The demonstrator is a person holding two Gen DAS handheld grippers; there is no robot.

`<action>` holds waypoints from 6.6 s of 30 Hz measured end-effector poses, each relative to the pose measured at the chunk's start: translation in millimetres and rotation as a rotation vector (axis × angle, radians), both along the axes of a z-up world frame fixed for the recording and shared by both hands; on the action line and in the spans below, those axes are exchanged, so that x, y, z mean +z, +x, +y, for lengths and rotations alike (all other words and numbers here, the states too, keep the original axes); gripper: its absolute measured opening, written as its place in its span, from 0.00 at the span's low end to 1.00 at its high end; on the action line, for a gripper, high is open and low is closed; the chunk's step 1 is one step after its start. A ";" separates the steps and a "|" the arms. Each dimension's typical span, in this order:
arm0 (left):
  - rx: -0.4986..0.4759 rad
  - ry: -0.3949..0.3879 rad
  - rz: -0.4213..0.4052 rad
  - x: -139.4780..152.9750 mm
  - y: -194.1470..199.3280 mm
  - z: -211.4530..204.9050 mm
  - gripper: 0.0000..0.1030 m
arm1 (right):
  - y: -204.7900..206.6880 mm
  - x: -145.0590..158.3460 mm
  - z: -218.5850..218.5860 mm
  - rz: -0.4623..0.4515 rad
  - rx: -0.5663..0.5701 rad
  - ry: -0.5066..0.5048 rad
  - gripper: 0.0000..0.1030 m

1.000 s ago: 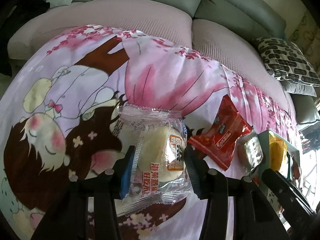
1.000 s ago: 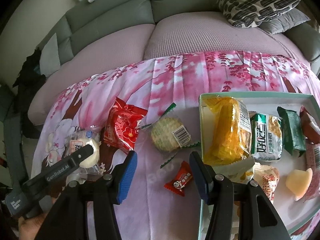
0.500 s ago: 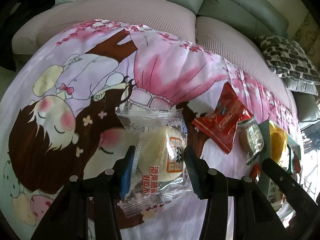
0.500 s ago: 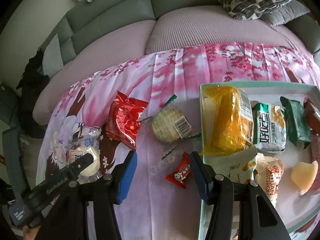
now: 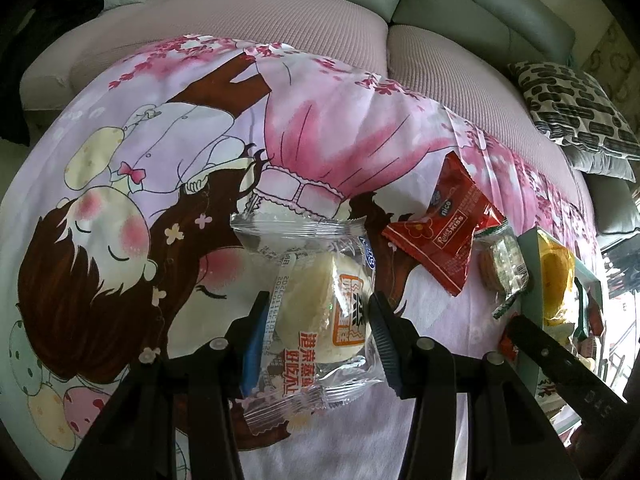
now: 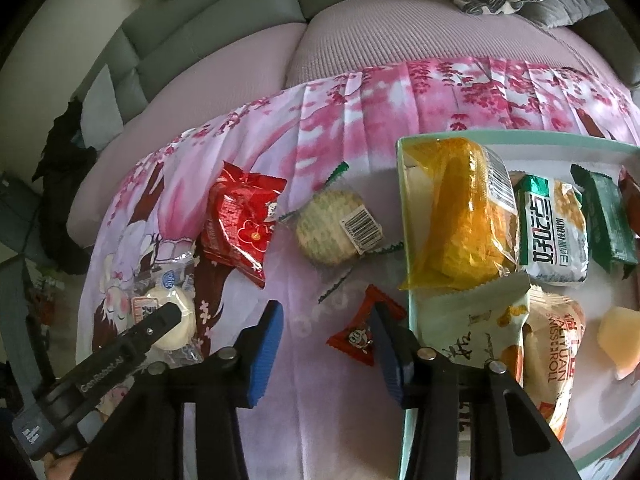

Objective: Organize snacks
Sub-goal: 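Hold the bun with the left tool while the right grasps the small red candy, then carry the bun with the left tool while the right carries the candy into the tray, then open both tools over the tray and withdraw toward the remaining snacks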

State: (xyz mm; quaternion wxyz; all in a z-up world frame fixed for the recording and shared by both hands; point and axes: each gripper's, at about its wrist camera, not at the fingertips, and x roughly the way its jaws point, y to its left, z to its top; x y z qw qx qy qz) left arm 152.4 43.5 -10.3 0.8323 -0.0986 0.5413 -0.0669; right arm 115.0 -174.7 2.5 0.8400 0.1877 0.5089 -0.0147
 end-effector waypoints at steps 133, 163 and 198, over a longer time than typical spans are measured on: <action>-0.472 -0.062 -0.256 59.5 -58.3 -260.7 0.47 | -93.5 21.8 -208.1 -0.078 -0.454 -0.027 0.19; -0.240 0.042 -0.221 64.9 -30.2 -189.7 0.87 | -88.2 41.5 -194.1 -0.050 -0.434 -0.157 0.82; -0.140 0.141 -0.299 71.5 -27.7 -166.5 0.97 | -89.6 58.1 -184.1 -0.156 -0.452 -0.227 1.00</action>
